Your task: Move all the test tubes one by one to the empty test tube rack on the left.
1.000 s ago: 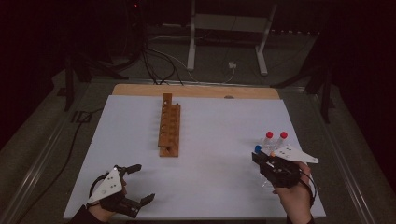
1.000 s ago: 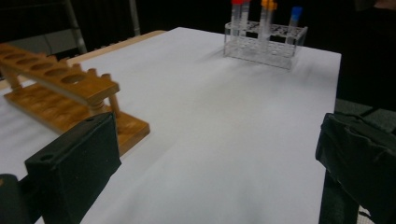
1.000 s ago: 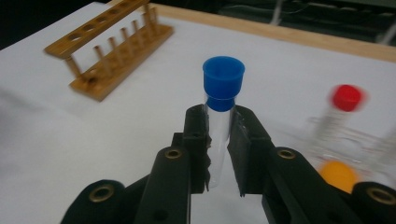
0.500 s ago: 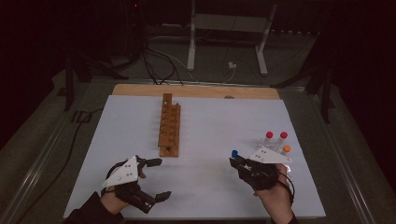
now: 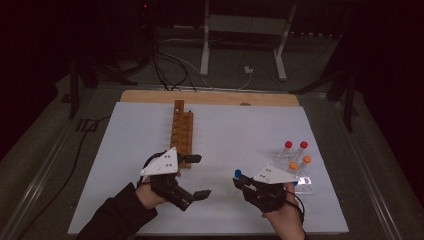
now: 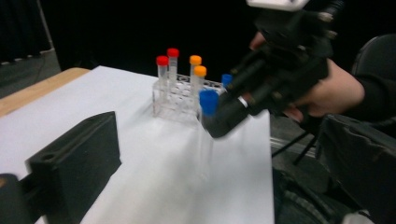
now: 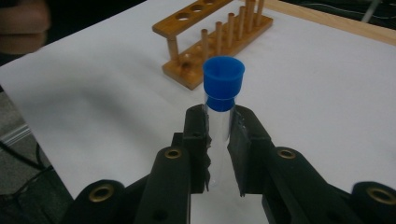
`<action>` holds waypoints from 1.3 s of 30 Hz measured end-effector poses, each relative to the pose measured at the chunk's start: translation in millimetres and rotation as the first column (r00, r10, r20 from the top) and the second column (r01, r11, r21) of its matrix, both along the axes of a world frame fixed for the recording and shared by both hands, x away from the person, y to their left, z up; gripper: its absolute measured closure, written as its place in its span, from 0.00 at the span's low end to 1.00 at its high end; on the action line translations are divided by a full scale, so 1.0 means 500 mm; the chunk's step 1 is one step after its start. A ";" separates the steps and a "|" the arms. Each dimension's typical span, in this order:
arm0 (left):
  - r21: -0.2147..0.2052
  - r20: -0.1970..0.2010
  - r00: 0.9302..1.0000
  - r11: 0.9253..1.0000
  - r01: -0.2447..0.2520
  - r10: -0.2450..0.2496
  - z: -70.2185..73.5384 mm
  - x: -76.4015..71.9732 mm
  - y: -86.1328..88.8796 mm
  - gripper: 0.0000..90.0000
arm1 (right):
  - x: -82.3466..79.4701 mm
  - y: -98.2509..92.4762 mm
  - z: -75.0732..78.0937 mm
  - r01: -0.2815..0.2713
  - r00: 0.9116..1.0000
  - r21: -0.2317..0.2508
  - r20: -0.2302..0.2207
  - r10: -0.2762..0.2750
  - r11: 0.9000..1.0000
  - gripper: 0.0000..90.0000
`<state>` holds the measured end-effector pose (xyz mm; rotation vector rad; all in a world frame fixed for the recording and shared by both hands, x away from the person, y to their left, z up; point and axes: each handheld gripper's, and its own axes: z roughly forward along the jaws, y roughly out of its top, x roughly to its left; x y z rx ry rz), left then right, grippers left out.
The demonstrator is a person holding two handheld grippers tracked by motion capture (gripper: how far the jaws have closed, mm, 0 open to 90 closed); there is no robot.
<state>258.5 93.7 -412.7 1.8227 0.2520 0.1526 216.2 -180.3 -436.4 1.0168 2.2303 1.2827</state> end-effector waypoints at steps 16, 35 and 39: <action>0.066 0.000 0.998 0.996 0.055 -0.055 -0.012 0.030 -0.107 0.44 | -0.008 0.012 -0.003 -0.028 0.999 -0.010 0.023 0.028 1.000 0.85; 0.122 0.018 0.997 0.990 0.071 -0.074 -0.022 0.034 -0.126 0.85 | -0.009 0.007 0.001 -0.010 0.999 0.005 0.033 0.010 1.000 0.85; 0.123 0.004 0.997 0.990 0.073 -0.075 -0.018 0.038 -0.128 0.86 | -0.009 0.004 0.002 -0.007 0.999 0.008 0.034 0.006 1.000 0.85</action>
